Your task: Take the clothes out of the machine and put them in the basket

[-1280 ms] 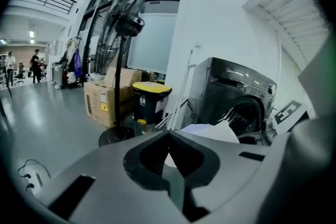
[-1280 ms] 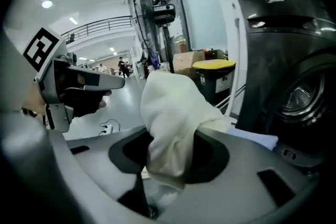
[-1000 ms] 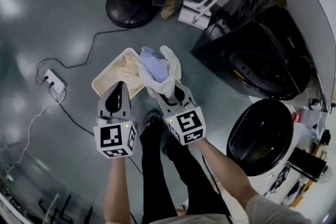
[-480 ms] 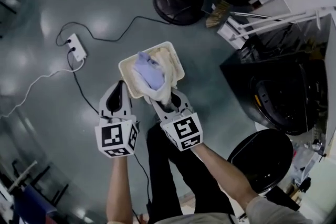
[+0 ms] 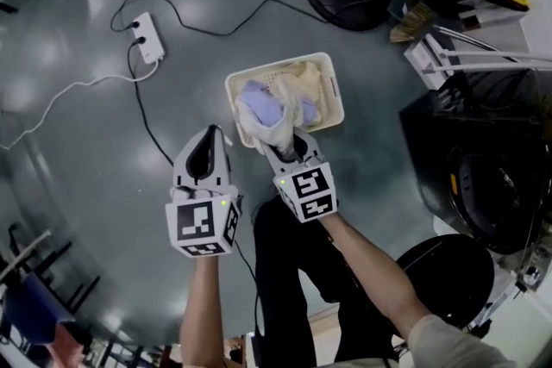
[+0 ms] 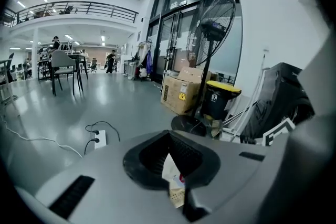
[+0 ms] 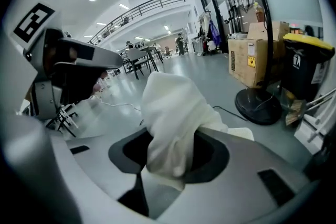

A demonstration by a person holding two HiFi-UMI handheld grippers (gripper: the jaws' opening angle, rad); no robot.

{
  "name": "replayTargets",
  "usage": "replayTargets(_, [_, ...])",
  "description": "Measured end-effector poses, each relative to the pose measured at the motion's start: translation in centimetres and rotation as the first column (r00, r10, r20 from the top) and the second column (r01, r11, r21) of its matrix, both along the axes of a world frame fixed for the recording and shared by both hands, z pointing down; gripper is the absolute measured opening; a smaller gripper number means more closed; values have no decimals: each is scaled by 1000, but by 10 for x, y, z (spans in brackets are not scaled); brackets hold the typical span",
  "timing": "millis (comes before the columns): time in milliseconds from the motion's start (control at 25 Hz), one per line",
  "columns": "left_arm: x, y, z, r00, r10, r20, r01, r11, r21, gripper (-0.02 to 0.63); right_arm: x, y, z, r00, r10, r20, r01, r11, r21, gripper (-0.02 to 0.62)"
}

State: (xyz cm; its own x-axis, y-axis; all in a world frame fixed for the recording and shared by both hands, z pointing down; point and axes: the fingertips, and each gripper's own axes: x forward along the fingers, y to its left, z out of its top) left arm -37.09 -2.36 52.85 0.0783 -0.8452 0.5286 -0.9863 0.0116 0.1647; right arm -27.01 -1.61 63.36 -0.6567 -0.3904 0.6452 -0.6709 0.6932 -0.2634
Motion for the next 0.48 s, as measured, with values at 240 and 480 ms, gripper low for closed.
replayTargets(240, [0, 3, 65, 1000, 19, 7, -19, 1000, -25, 17, -10, -17, 113, 998, -6, -60, 4, 999, -37, 186])
replayTargets(480, [-1, -2, 128, 1000, 4, -6, -4, 999, -34, 17, -18, -24, 206, 994, -12, -105, 3, 997, -81, 195])
